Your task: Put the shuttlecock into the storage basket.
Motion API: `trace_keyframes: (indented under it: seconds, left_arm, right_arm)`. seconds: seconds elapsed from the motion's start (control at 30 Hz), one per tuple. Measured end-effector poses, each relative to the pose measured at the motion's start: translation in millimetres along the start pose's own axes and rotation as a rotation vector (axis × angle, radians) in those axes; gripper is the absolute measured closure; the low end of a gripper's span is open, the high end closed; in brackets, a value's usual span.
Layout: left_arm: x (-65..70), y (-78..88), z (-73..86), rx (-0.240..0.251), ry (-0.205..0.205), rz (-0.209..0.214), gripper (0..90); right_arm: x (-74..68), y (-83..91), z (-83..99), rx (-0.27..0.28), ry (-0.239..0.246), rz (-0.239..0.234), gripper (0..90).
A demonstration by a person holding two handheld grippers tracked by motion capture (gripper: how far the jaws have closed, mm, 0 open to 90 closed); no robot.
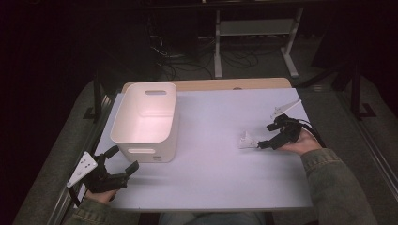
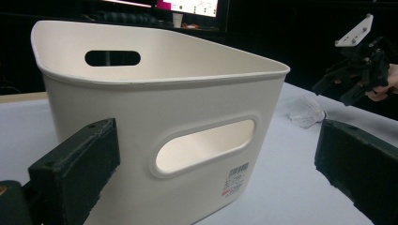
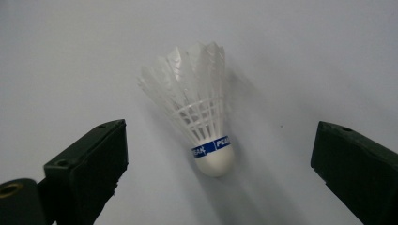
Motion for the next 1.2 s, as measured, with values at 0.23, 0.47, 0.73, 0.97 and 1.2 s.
trace_keyframes:
  seconds: [0.23,0.47,0.73,0.97,1.2]
  left_arm:
    - [-0.4,0.2,-0.1,0.001,-0.002,0.001,0.0]
    - [-0.4,0.6,-0.2,0.000,0.002,0.002,0.0]
    - [-0.5,0.8,-0.7,0.009,0.016,0.005,0.0]
    - [-0.4,1.2,-0.7,0.009,0.020,0.004,0.0]
    - [-0.4,1.1,-0.7,0.010,0.020,0.004,0.0]
  right_arm:
    - [3.7,-11.2,-3.1,-0.041,0.025,-0.020,4.1]
    - [5.8,-17.3,-4.2,-0.048,0.018,-0.042,6.3]
    - [10.4,-21.2,0.7,-0.059,0.005,-0.070,12.5]
    - [12.8,-21.7,5.0,-0.058,0.012,-0.082,18.5]
    - [12.0,-21.1,7.8,-0.052,0.017,-0.112,32.0]
Point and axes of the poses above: each handheld gripper's, and its own axes: y roughly backward along the jaws, z roughly out of its underside, x roughly to its right, the point moved 5 cm from there along -y, roughly forward along the jaws, and after that the axes turned 9 degrees about y, right-handed, at the moved point
